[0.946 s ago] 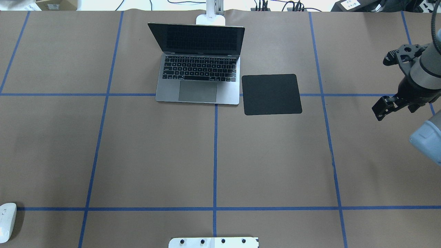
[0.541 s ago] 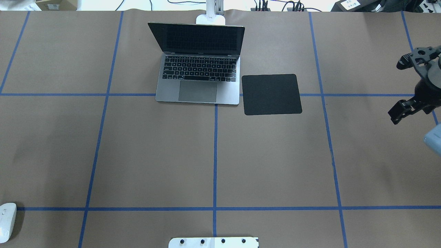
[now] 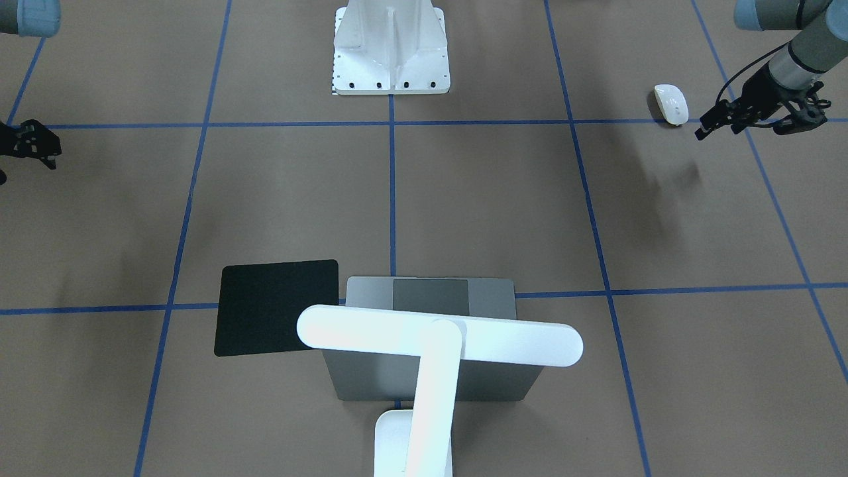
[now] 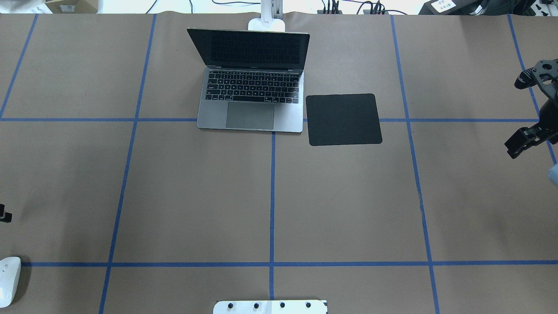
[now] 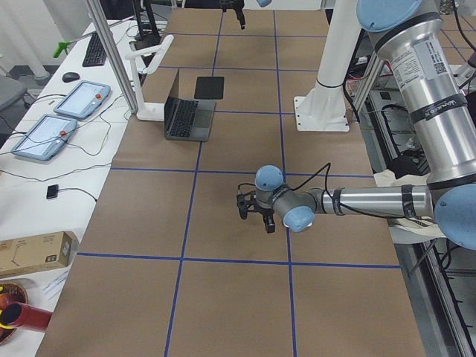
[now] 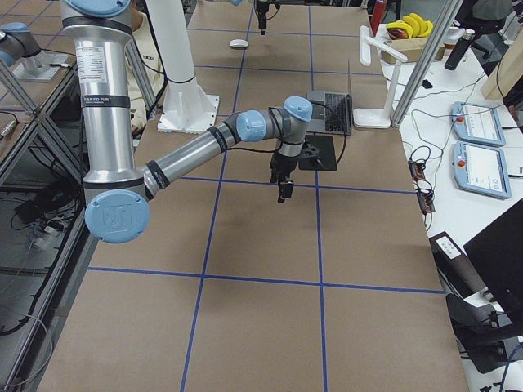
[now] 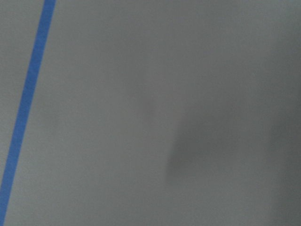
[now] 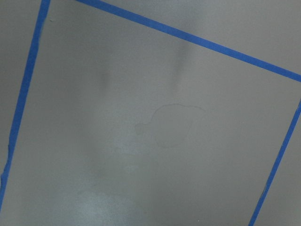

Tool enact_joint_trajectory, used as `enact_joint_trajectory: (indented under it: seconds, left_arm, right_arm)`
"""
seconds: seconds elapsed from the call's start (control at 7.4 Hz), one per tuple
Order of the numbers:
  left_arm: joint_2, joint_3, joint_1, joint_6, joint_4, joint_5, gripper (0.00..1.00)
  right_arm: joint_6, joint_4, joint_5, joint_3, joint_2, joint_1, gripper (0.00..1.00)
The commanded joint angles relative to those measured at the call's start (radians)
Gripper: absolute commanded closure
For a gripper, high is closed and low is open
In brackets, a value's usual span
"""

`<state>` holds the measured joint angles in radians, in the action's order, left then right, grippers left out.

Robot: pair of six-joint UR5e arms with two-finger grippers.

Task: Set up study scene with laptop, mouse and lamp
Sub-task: 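Withdraw the right gripper away from the mouse pad, then grasp the white mouse with the left gripper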

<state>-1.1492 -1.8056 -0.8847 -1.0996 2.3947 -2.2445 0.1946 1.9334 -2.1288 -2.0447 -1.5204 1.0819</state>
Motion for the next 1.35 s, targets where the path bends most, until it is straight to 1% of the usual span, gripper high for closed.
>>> enact_joint_trajectory:
  seconds: [0.0,0.41,0.54,1.08,1.22]
  left_arm:
    - [0.014,-0.001,0.048,-0.002,0.014,0.003,0.00]
    - [0.028,-0.001,0.133,-0.022,0.014,0.009,0.00]
    - [0.031,-0.001,0.174,-0.029,0.015,0.043,0.00]
    - [0.040,0.000,0.242,-0.048,0.032,0.048,0.00]
    - [0.052,0.000,0.274,-0.048,0.034,0.074,0.00]
  right_arm:
    - [-0.003,-0.001,0.000,0.000,-0.001,0.001,0.00]
    - [-0.001,0.001,0.001,0.003,-0.001,0.000,0.00]
    - [0.002,-0.001,0.000,0.003,-0.001,0.000,0.00]
    - [0.005,-0.001,0.001,0.004,0.000,0.000,0.00]
    - [0.005,-0.001,0.001,0.006,0.000,0.000,0.00]
